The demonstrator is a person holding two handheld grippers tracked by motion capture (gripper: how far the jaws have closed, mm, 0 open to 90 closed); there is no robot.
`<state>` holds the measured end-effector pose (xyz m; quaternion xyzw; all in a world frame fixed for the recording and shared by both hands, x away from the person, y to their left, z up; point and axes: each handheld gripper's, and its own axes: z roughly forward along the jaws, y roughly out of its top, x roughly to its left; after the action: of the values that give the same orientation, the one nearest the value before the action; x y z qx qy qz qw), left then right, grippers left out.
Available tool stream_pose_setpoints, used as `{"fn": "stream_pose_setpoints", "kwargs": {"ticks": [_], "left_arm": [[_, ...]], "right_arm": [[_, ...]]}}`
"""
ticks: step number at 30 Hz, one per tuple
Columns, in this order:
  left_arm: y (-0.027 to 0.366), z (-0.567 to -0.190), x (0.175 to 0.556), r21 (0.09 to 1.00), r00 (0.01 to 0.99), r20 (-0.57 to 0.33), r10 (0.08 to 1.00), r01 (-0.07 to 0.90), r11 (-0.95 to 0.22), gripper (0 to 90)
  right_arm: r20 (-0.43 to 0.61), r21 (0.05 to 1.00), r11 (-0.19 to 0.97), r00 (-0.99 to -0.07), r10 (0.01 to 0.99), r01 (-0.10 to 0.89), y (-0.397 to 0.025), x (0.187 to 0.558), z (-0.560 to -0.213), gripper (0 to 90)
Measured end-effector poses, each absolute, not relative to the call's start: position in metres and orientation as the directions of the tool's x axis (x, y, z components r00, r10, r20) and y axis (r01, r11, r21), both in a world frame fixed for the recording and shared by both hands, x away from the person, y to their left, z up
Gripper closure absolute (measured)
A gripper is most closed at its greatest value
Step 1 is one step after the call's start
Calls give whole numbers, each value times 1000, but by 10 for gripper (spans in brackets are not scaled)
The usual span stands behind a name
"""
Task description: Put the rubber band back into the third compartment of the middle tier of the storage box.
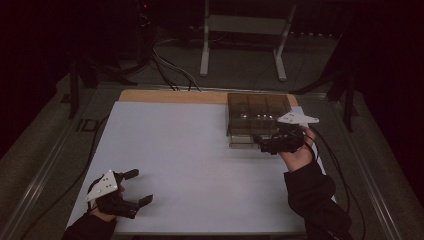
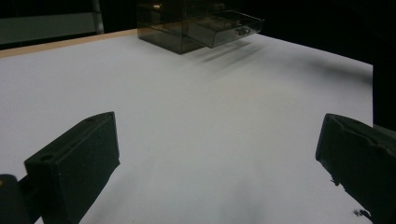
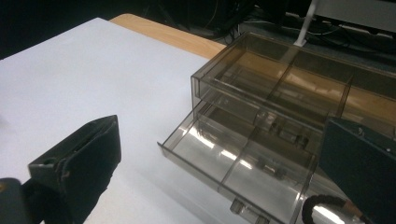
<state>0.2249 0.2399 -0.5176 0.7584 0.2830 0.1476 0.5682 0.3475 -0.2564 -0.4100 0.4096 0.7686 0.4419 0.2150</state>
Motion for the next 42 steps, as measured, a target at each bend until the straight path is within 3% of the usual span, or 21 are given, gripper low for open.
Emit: {"fn": "stream_pose_setpoints", "kwargs": {"ticks": [42], "left_arm": [[240,-518,225,945,798,-100,595,264,-194,3]], "right_arm": [[104,834,245,-576,811,495,-299,292,-510,0]]}}
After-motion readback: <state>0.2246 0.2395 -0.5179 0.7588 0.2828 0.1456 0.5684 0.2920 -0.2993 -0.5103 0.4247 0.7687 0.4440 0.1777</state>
